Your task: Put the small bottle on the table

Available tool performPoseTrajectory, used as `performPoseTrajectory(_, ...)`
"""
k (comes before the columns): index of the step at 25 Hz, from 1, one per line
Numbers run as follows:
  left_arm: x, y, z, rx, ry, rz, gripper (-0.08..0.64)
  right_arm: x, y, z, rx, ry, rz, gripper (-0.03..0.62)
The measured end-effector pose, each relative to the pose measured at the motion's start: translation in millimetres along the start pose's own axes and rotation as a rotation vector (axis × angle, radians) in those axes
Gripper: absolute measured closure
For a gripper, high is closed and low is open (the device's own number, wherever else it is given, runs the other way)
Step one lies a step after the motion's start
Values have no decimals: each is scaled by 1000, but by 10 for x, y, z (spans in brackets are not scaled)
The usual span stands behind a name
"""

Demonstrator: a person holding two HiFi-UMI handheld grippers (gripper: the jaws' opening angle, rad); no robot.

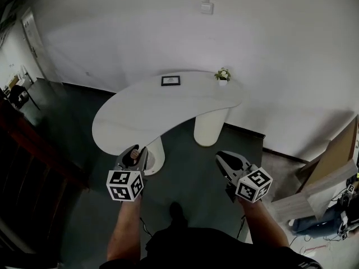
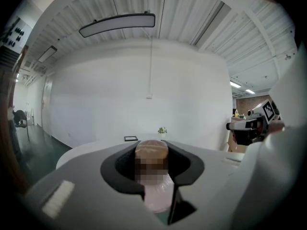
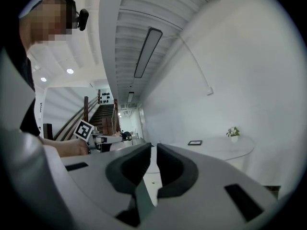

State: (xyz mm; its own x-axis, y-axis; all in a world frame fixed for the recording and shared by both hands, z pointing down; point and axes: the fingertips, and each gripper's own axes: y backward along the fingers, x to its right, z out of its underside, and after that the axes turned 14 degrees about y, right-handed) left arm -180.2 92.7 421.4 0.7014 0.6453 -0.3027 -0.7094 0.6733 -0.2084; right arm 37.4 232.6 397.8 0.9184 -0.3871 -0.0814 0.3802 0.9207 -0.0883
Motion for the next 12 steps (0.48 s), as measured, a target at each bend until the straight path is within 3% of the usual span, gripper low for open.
performPoseTrajectory(3,-248,-299,-110,10,6,-4,434,130,-369,-3,-18,11,-24,580)
performPoseTrajectory(8,-563,-731,-330,13,-55,-1,434,388,-920,-134,-24,24,-20,580)
performPoseTrajectory(12,-797,-942,-479,17,-47,17,435,429,-1327,-152,-36,7,-30,580)
